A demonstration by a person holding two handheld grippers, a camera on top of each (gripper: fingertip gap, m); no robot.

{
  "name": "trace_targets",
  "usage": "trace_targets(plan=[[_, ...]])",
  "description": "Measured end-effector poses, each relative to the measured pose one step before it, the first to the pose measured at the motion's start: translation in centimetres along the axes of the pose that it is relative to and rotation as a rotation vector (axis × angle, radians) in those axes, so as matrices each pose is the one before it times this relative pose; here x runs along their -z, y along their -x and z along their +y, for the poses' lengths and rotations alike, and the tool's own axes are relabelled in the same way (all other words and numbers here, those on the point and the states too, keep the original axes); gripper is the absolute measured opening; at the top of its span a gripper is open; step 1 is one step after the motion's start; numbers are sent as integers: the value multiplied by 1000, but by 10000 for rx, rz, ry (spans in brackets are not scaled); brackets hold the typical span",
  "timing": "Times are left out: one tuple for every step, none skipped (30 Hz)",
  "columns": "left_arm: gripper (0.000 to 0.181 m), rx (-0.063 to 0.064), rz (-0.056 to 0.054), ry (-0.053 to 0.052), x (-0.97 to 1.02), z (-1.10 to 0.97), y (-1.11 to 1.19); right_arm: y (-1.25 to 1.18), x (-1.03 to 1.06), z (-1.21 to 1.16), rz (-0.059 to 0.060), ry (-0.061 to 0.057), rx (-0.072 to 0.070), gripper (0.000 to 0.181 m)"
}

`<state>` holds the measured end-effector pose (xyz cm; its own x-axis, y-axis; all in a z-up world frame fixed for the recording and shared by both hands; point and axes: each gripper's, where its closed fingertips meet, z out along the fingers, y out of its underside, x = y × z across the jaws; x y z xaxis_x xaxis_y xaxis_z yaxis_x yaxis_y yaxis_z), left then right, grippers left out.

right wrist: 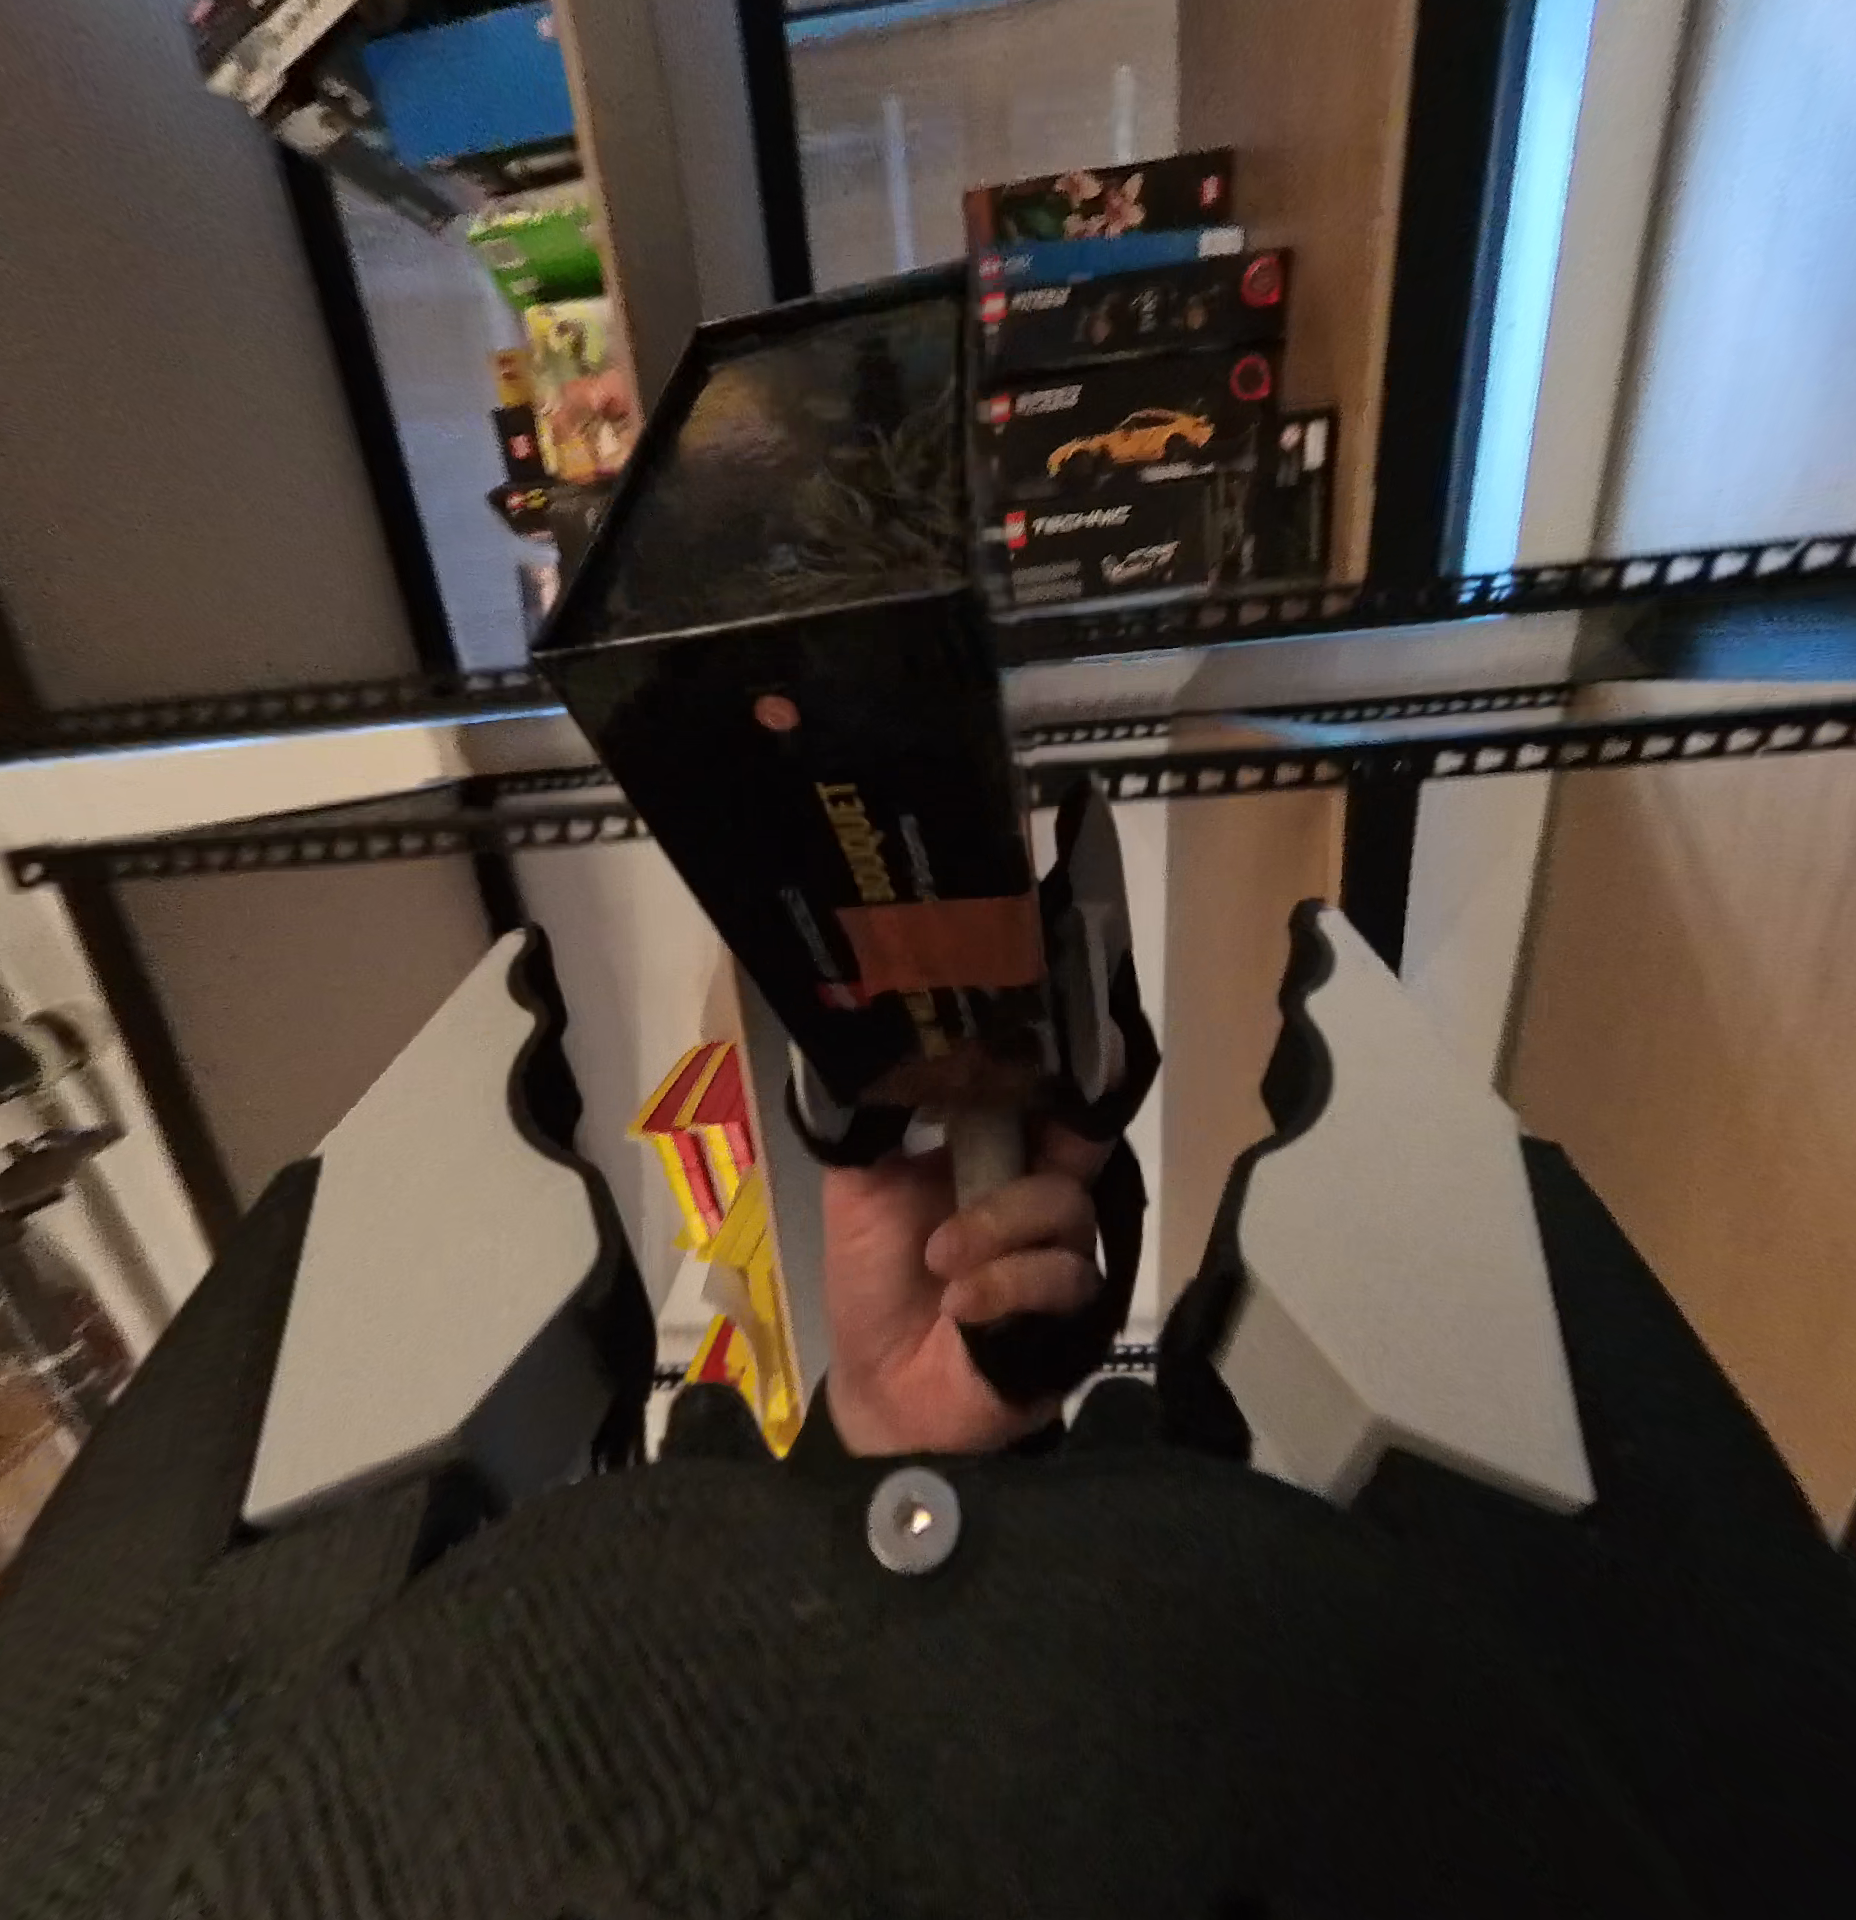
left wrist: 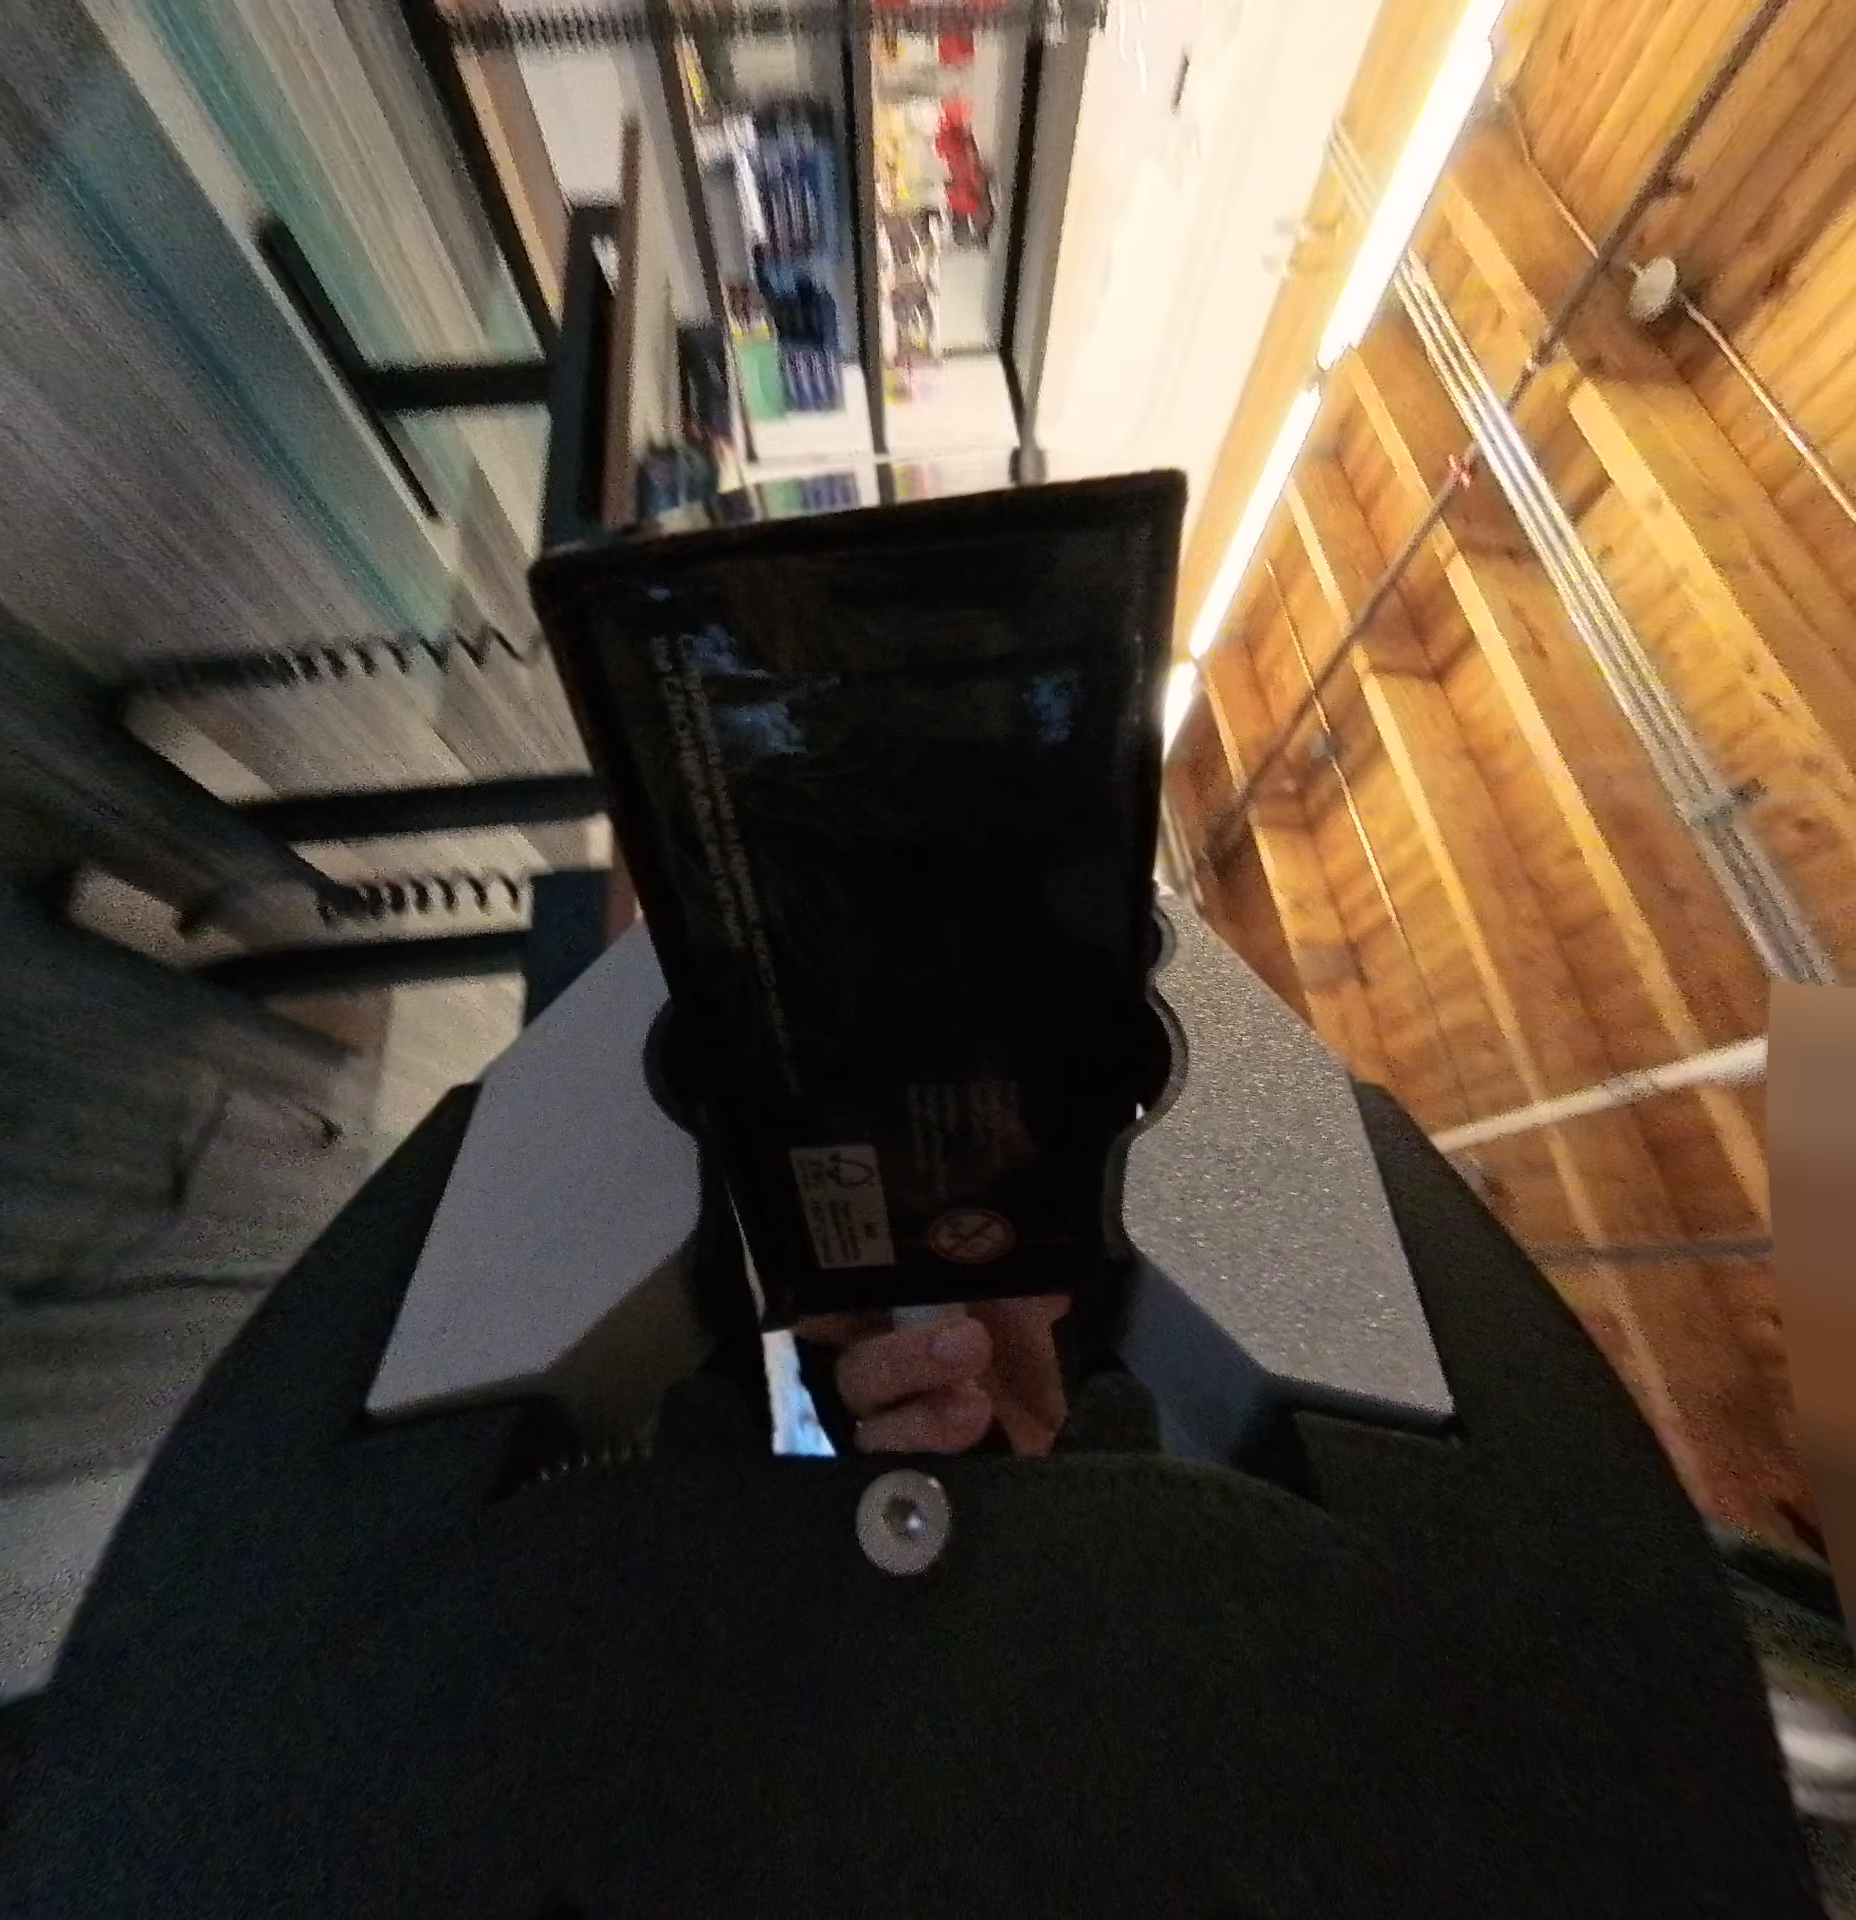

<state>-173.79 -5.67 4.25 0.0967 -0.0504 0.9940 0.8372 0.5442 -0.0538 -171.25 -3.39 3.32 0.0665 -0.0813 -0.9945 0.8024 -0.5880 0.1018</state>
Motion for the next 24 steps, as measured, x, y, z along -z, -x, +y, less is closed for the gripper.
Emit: trace_targets(plan=[[79,-95,-265,-467,-1376,-1730,547,-33,-1847,-2311,201,-116,6,131],[80,-20,-123,-424,-1274,-1606,297,131,-1909,-2310,141,-182,-54,128],[80,-1,43,-323,-1215,-1469,101,185,-1948,-2101,93,-80,-15,119],[80,-43,19,-275,-1137,-1494,199,307,-1950,-1760,-59,125,112,104],[80,-130,-166,-279,-1000,-1648,524,717,-1971,-1755,-396,95,125,83],[80,-122,-18,-243,-926,-1764,433,-162,-2026,-1482,59,232,117,82],[80,-129,25,-206,-854,-1861,462,-163,-2068,-1293,40,349,268,81],[80,-105,44,-149,-811,-1905,483,-138,-2038,-1160,-10,464,319,80],[80,-77,38,-52,-828,-1894,492,-149,-1975,-1195,-13,426,243,80],[80,-43,32,72,-801,-1847,422,-115,-1867,-1214,-20,388,134,80],[81,62,6,120,-700,-1893,263,-79,-1701,-1101,27,379,-59,80],[81,74,137,16,-614,-2055,-162,189,-1565,-1171,-78,236,-142,80],[81,19,169,-2,-575,-2093,-288,283,-1519,-1196,-149,241,-151,80],[85,14,-23,-27,-485,-2061,-49,205,-1438,-1257,-48,252,-169,80],[91,14,-90,-158,-306,-2130,-18,255,-1327,-1319,-27,241,-133,80],[93,-6,-69,-241,-129,-2121,-84,398,-1210,-1313,-83,300,-82,80],[94,-106,-50,-260,-23,-2046,-66,453,-1096,-1408,-120,270,7,80],[98,-179,-61,-283,44,-2017,81,396,-1032,-1402,-100,319,10,80],[102,-198,-141,-290,76,-2001,407,302,-985,-1324,-70,446,52,79],[105,-217,-158,-272,37,-1932,665,179,-932,-1149,-21,677,130,80],[106,-134,-45,-253,-72,-1867,699,9,-782,-1288,88,674,372,79],[110,42,84,-333,-226,-1907,603,-139,-622,-1432,107,642,453,78],[111,148,267,-446,-399,-1972,266,-132,-517,-1506,-17,645,325,78],[109,149,442,-335,-674,-1721,-90,-160,-338,-1787,-62,474,236,78]])
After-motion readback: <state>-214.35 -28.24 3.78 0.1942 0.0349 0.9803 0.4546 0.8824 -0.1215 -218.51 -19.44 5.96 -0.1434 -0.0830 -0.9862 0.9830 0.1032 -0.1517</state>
